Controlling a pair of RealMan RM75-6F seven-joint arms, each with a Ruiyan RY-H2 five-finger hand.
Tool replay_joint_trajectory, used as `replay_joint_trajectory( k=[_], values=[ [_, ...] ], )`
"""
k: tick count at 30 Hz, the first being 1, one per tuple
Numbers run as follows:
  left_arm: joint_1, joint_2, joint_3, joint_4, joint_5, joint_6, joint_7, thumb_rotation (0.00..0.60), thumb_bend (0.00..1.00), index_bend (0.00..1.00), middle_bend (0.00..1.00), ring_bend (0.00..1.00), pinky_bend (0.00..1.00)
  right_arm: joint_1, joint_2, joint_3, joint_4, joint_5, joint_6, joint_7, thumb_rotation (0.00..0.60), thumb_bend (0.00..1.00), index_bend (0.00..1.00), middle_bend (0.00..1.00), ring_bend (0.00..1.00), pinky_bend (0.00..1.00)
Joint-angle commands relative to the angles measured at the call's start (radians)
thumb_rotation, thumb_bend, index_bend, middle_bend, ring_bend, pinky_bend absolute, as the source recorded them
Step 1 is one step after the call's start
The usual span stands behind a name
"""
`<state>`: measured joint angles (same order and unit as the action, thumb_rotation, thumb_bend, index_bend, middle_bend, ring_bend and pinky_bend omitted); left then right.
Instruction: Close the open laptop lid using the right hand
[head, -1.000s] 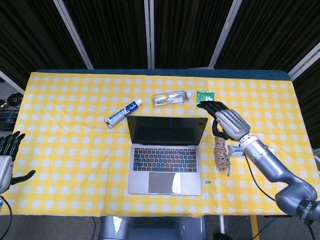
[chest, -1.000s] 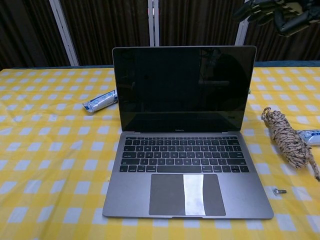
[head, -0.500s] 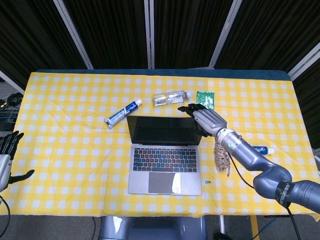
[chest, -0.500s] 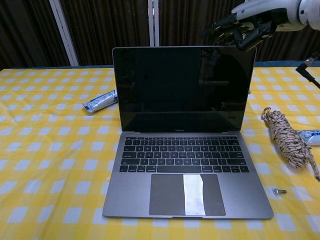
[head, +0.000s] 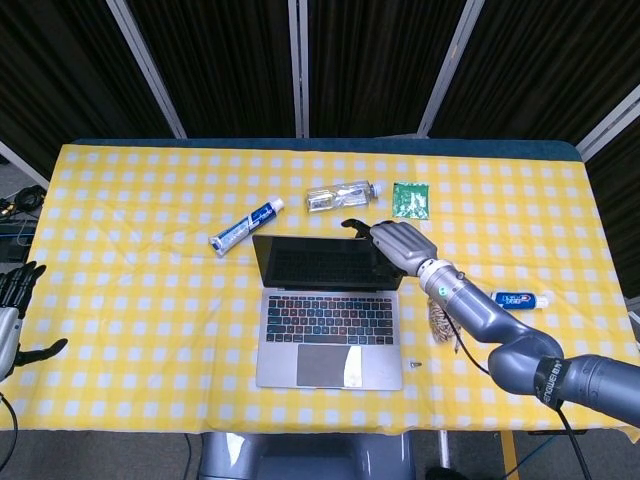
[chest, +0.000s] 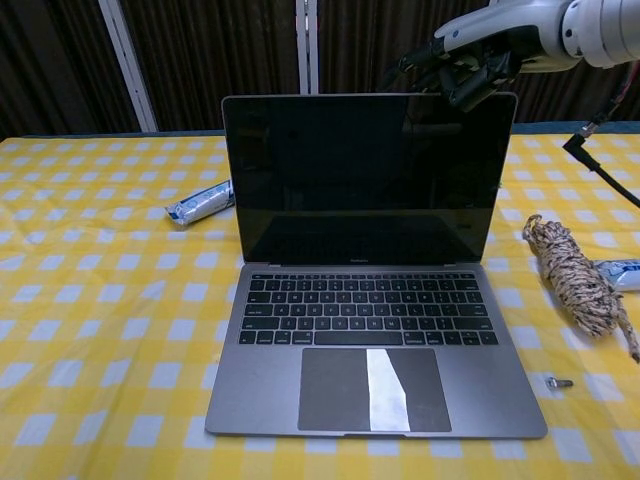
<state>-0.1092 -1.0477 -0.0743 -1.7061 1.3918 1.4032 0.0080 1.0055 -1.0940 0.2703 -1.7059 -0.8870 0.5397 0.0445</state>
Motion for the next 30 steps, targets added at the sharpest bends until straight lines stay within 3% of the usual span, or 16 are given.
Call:
replay_joint_trajectory(
  k=[1,10,19,24,30],
  values=[
    [0.0,-0.001,0.001,0.002,-0.002,-0.002,0.001,0.6,0.0,0.0,0.0,0.0,0.0,0.001,0.011,0.001,-0.017,0.007,-0.014,0.015,0.6,1.0,0.14,0.32,0.29,0.24],
    [-0.006,-0.012,0.006,0.006,-0.004,-0.01,0.025,0.6,0.0,0.0,0.0,0.0,0.0,-0.033,0.069,0.017,-0.092,-0.073,-0.06,0.086,0.6,1.0,0.15,0.33,0.29,0.24],
    [-0.009,-0.021,0.005,0.006,-0.018,-0.016,0.047,0.6,0.0,0.0,0.0,0.0,0.0,-0.084,0.14,0.005,-0.208,-0.268,-0.107,0.111,0.6,1.0,0.15,0.33,0.29,0.24],
    [-0.01,-0.025,0.008,0.004,-0.017,-0.017,0.056,0.6,0.0,0.0,0.0,0.0,0.0,-0.114,0.158,-0.023,-0.268,-0.39,-0.105,0.104,0.6,1.0,0.15,0.32,0.28,0.24],
    [-0.011,-0.025,0.009,0.004,-0.017,-0.016,0.057,0.6,0.0,0.0,0.0,0.0,0.0,-0.152,0.138,-0.098,-0.285,-0.566,-0.058,0.031,0.6,1.0,0.15,0.29,0.27,0.24]
  ],
)
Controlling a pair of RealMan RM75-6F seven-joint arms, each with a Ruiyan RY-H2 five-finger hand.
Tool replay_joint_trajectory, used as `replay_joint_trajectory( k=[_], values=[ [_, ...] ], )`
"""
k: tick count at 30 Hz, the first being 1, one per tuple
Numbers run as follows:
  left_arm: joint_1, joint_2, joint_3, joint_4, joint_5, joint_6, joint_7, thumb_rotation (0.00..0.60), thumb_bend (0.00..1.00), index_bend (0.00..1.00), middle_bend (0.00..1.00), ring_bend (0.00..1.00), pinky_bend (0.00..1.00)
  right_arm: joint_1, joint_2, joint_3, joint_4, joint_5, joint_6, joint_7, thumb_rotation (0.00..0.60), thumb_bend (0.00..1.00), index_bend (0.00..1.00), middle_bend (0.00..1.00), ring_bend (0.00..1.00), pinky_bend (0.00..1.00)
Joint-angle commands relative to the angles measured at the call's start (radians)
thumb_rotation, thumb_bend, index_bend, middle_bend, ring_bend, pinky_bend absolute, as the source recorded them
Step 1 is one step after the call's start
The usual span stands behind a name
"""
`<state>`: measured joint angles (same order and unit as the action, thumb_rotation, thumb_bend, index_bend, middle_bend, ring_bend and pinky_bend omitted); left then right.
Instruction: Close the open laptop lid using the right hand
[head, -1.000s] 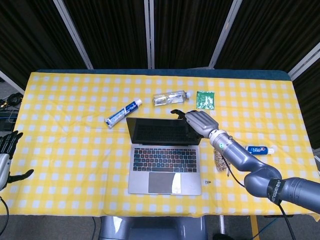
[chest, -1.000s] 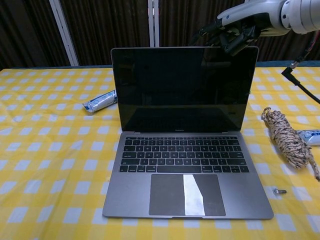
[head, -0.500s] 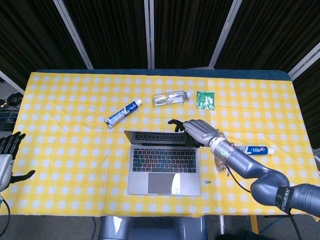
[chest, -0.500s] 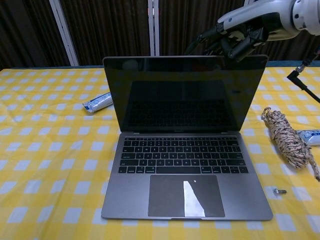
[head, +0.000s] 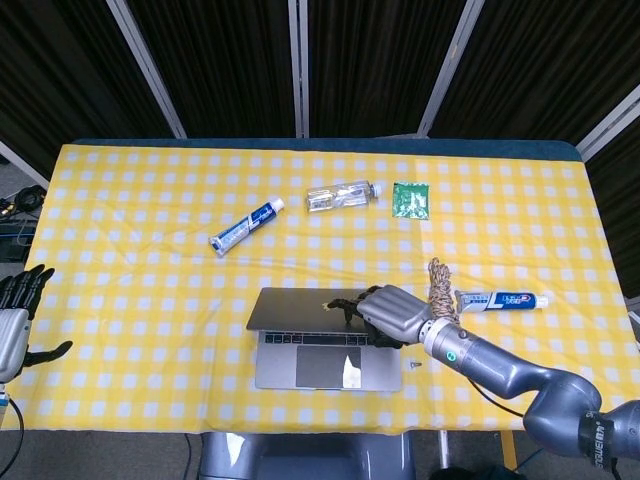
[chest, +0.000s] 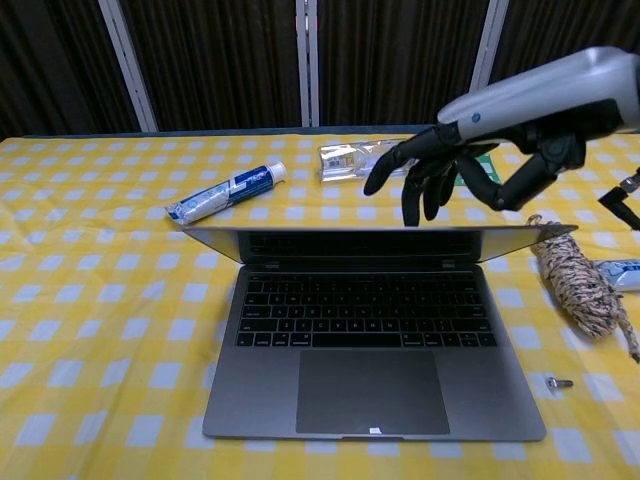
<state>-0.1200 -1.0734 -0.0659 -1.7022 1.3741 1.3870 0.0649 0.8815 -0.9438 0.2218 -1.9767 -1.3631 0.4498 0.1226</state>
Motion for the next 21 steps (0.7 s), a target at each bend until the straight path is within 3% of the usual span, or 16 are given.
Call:
replay_joint_trajectory(
  k=[1,14,21],
  values=[
    [0.0,0.0,0.001,0.0,0.001,0.001,0.0,0.6,0.0,0.0,0.0,0.0,0.0,-0.033,-0.019,-0.061,-0.013,-0.11,0.04,-0.057,0.6,1.0,0.15,0.29,0.26,0.24],
    [-0.001,-0.003,0.004,0.004,0.006,0.0,-0.004,0.6,0.0,0.0,0.0,0.0,0.0,-0.102,-0.143,-0.196,0.133,-0.41,0.225,-0.334,0.6,1.0,0.16,0.25,0.23,0.24],
    [0.0,-0.005,0.005,0.005,0.009,0.004,-0.003,0.6,0.0,0.0,0.0,0.0,0.0,-0.118,-0.205,-0.252,0.216,-0.489,0.284,-0.36,0.6,1.0,0.16,0.24,0.2,0.22]
  ],
)
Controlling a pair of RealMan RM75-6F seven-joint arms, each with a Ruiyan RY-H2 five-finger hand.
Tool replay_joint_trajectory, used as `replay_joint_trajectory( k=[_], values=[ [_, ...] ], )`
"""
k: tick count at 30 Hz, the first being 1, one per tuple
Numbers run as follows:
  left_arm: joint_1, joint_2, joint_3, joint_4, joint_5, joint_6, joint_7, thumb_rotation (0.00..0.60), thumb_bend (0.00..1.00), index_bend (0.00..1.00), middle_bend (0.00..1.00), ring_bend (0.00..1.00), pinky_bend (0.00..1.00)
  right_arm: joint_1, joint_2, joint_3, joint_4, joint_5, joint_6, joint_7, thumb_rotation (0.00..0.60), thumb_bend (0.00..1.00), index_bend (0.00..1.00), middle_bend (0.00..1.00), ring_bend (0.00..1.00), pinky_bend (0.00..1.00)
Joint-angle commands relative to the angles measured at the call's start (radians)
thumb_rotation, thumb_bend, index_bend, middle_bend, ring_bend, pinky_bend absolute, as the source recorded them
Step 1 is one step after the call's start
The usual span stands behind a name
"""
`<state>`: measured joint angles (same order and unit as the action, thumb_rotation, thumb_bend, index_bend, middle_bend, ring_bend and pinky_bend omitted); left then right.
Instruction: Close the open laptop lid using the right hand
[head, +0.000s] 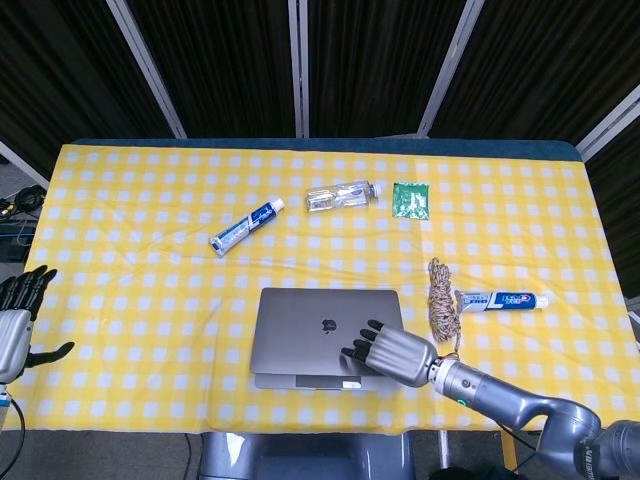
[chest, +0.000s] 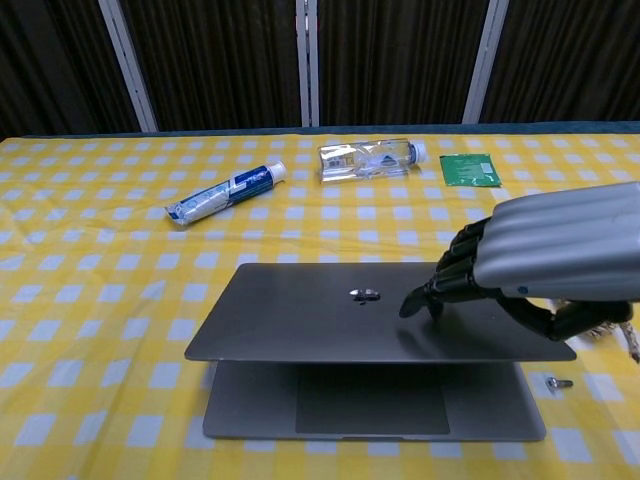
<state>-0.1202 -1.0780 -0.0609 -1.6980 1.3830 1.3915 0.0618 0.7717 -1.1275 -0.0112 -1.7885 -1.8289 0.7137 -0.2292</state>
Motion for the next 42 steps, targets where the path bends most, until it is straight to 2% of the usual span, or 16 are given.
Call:
replay_joint_trajectory(
  k=[1,12,18,21,25,26,27,29,31,33,34,36,42],
  values=[
    [-0.001,-0.001,0.001,0.001,0.0,-0.001,0.0,0.6,0.0,0.0,0.0,0.0,0.0,-0.01,-0.033,-0.028,0.048,-0.035,0.03,-0.011,0.6,1.0,0.16,0.24,0.2,0.22],
    [0.0,0.001,0.003,-0.001,0.005,0.001,-0.002,0.6,0.0,0.0,0.0,0.0,0.0,-0.018,-0.107,-0.101,0.15,-0.066,0.032,-0.004,0.6,1.0,0.16,0.22,0.18,0.22],
    [0.002,0.001,0.006,-0.004,0.01,0.005,-0.003,0.6,0.0,0.0,0.0,0.0,0.0,-0.024,-0.136,-0.113,0.188,-0.049,0.038,0.006,0.6,1.0,0.15,0.21,0.17,0.21],
    [0.005,0.003,0.005,-0.004,0.011,0.01,-0.008,0.6,0.0,0.0,0.0,0.0,0.0,-0.032,-0.114,-0.098,0.178,-0.063,0.111,0.007,0.6,1.0,0.15,0.2,0.17,0.2],
    [0.006,0.004,0.007,-0.004,0.017,0.013,-0.012,0.6,0.0,0.0,0.0,0.0,0.0,-0.058,-0.037,-0.062,0.137,-0.071,0.259,0.039,0.6,0.99,0.13,0.17,0.13,0.16],
    [0.006,0.004,0.008,-0.005,0.019,0.014,-0.012,0.6,0.0,0.0,0.0,0.0,0.0,-0.064,-0.019,-0.055,0.13,-0.072,0.285,0.041,0.6,0.95,0.13,0.17,0.12,0.15],
    [0.006,0.005,0.01,-0.006,0.023,0.015,-0.012,0.6,0.0,0.0,0.0,0.0,0.0,-0.076,0.006,-0.041,0.124,-0.071,0.333,0.042,0.6,0.87,0.12,0.15,0.11,0.12],
    [0.007,0.005,0.011,-0.008,0.029,0.019,-0.012,0.6,0.0,0.0,0.0,0.0,0.0,-0.1,0.037,-0.018,0.12,-0.06,0.404,0.045,0.6,0.64,0.11,0.12,0.07,0.06],
    [0.01,0.007,0.013,-0.011,0.037,0.026,-0.015,0.6,0.0,0.0,0.0,0.0,0.0,-0.138,0.069,0.005,0.117,-0.03,0.484,0.052,0.6,0.34,0.08,0.08,0.03,0.02],
    [0.011,0.008,0.014,-0.013,0.044,0.031,-0.017,0.6,0.0,0.0,0.0,0.0,0.0,-0.17,0.085,0.017,0.118,-0.008,0.538,0.051,0.6,0.11,0.04,0.03,0.01,0.0],
    [0.013,0.008,0.015,-0.013,0.049,0.036,-0.019,0.6,0.0,0.0,0.0,0.0,0.0,-0.202,0.096,0.025,0.118,0.021,0.579,0.04,0.6,0.03,0.01,0.01,0.0,0.0],
    [0.015,0.009,0.015,-0.012,0.054,0.043,-0.022,0.6,0.0,0.0,0.0,0.0,0.0,-0.244,0.108,0.029,0.107,0.064,0.615,0.023,0.6,0.0,0.0,0.0,0.0,0.0],
    [0.02,0.005,0.008,-0.002,0.064,0.066,-0.039,0.6,0.0,0.0,0.0,0.0,0.0,-0.37,0.114,0.027,0.053,0.193,0.723,0.043,0.6,0.0,0.0,0.0,0.0,0.0]
  ],
)
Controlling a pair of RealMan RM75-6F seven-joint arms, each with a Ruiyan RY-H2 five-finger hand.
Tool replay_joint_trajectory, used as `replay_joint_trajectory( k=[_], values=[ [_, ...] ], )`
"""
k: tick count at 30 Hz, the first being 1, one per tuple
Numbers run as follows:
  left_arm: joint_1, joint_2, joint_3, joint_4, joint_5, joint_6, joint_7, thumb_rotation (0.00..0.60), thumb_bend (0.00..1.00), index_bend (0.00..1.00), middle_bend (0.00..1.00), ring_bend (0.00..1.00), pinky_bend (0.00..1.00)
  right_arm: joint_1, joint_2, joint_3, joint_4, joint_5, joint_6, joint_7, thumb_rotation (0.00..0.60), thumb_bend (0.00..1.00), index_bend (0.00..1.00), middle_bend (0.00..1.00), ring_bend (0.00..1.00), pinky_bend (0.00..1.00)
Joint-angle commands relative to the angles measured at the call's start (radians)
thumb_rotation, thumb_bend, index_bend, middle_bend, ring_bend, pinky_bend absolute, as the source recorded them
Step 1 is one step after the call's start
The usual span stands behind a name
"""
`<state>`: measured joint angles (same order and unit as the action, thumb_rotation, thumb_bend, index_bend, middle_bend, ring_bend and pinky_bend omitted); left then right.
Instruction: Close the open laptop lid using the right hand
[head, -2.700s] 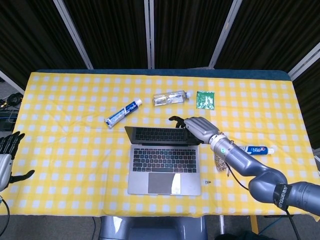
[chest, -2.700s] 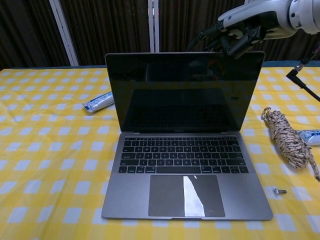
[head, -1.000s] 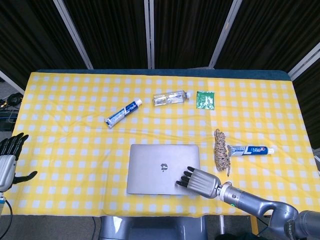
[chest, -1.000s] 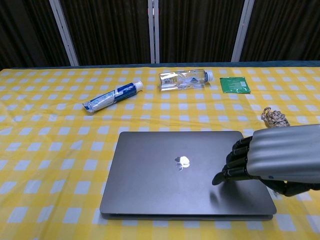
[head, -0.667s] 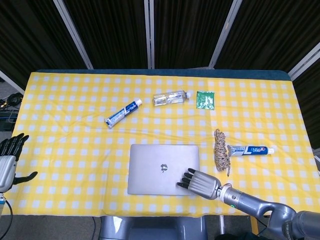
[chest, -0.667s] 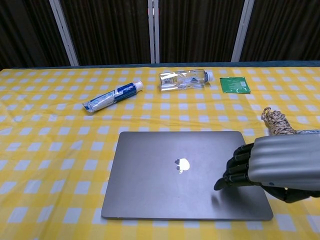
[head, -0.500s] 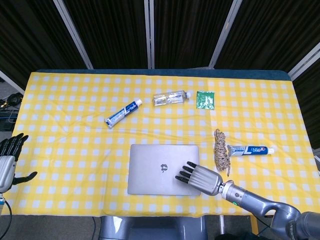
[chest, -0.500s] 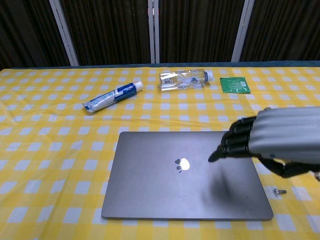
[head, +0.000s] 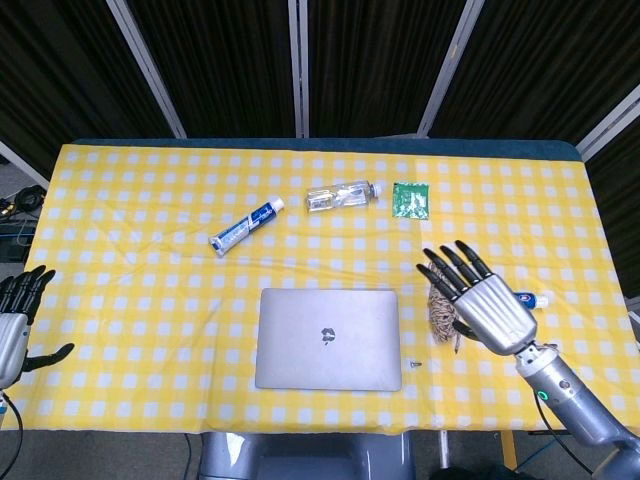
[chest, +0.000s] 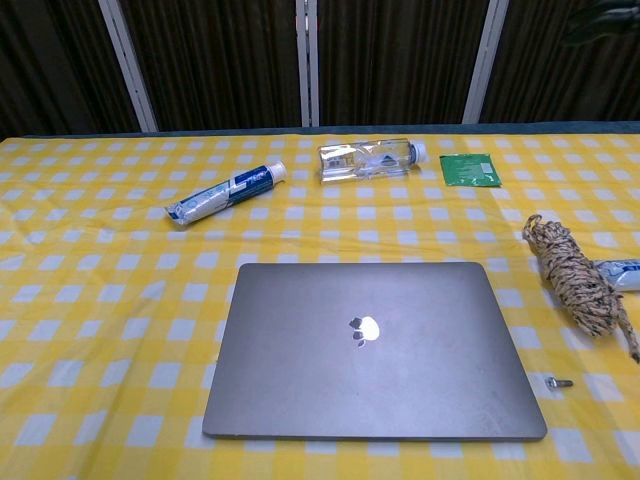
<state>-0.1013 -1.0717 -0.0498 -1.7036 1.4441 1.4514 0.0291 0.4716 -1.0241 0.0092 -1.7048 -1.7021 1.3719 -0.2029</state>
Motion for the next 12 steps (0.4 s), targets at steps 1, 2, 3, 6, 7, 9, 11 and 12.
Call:
replay_joint_trajectory(
  k=[1,2,3,6,7,9,11,12],
  values=[
    [0.002,-0.002,-0.004,0.006,0.005,0.009,-0.011,0.6,0.0,0.0,0.0,0.0,0.0,-0.085,0.006,0.007,-0.035,0.084,0.077,0.023,0.6,0.0,0.0,0.0,0.0,0.0],
    [0.003,-0.003,-0.004,0.007,0.008,0.012,-0.016,0.6,0.0,0.0,0.0,0.0,0.0,-0.099,0.002,0.007,-0.039,0.1,0.086,0.03,0.6,0.0,0.0,0.0,0.0,0.0],
    [0.004,-0.004,-0.005,0.011,0.015,0.02,-0.023,0.6,0.0,0.0,0.0,0.0,0.0,-0.116,-0.003,0.006,-0.044,0.12,0.096,0.039,0.6,0.0,0.0,0.0,0.0,0.0],
    [0.007,-0.011,-0.005,0.025,0.03,0.035,-0.035,0.6,0.0,0.0,0.0,0.0,0.0,-0.153,-0.016,-0.004,-0.04,0.159,0.105,0.056,0.6,0.0,0.0,0.0,0.0,0.0],
    [0.008,-0.013,-0.004,0.028,0.034,0.038,-0.039,0.6,0.0,0.0,0.0,0.0,0.0,-0.161,-0.019,-0.007,-0.037,0.169,0.104,0.057,0.6,0.0,0.0,0.0,0.0,0.0],
    [0.01,-0.015,-0.002,0.032,0.043,0.044,-0.043,0.6,0.0,0.0,0.0,0.0,0.0,-0.183,-0.027,-0.015,-0.028,0.198,0.098,0.07,0.6,0.0,0.0,0.0,0.0,0.0],
    [0.01,-0.016,-0.001,0.033,0.048,0.046,-0.044,0.6,0.0,0.0,0.0,0.0,0.0,-0.196,-0.039,-0.017,-0.009,0.21,0.101,0.083,0.6,0.0,0.0,0.0,0.0,0.0],
    [0.01,-0.015,0.0,0.034,0.049,0.045,-0.045,0.6,0.0,0.0,0.0,0.0,0.0,-0.204,-0.05,-0.017,0.008,0.213,0.104,0.091,0.6,0.0,0.0,0.0,0.0,0.0]
  ],
)
